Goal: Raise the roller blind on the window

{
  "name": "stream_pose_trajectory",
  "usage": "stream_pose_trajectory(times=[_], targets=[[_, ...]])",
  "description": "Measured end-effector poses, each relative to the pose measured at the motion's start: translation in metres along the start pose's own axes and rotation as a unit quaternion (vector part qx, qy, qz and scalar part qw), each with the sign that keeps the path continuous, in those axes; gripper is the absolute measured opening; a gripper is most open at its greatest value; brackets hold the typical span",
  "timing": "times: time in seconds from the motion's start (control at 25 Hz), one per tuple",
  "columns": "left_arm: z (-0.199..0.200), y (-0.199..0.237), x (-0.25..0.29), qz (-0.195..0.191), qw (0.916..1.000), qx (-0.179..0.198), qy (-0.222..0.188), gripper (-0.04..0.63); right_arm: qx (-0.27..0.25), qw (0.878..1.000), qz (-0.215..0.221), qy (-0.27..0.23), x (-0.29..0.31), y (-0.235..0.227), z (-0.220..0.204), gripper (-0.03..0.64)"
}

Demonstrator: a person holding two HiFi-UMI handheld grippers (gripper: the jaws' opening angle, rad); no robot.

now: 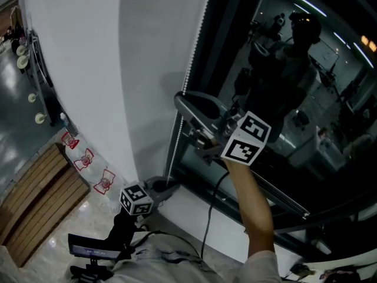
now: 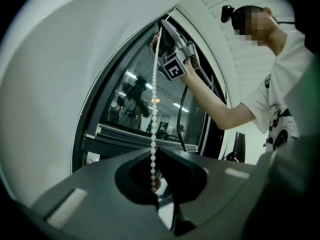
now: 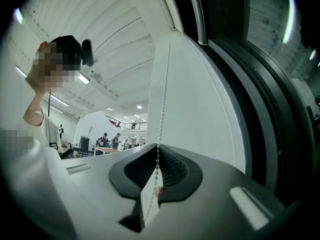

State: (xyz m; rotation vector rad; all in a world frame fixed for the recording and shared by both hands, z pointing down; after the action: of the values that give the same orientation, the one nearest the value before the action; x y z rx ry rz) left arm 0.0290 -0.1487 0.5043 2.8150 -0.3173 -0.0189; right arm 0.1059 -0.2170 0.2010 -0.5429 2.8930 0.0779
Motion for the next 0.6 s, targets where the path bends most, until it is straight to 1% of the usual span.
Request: stream_pose_trajectory(times=[0.2, 0.32, 0.48, 0.6], targets=[[-0.001, 0.001, -0.001, 0.0, 1.0, 0.001, 0.0, -0.002, 0.009, 0.999, -0.005, 0.033, -0.003, 0.003, -0.037, 0.014], [-0.003, 0.001, -0.002, 0.002, 1.0, 0.0, 0.001, -0.002, 0.015, 0.998, -0.012, 0.061, -0.006, 0.003, -0.065, 0.014], [-0.004, 0.002, -0.003, 0.004, 1.0, -0.001, 0.001, -0.002, 0.035, 0.994, -0.024, 0.101, -0.015, 0.003, -0.112, 0.014], [-0.004, 0.004, -0.005, 0.008, 1.0, -0.002, 0.001, -0.002, 0.059, 0.991, -0.03, 0.115, -0.022, 0.005, -0.142, 0.014]])
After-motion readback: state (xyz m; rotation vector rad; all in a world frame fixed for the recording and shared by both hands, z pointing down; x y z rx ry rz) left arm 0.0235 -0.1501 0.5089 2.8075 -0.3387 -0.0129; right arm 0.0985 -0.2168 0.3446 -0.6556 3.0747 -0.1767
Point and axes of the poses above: the fingertips, and each gripper's own axes: x forward along the fingers, y to its left, z out of its top, the point moved 7 cm from there along -x, backward along the fingers
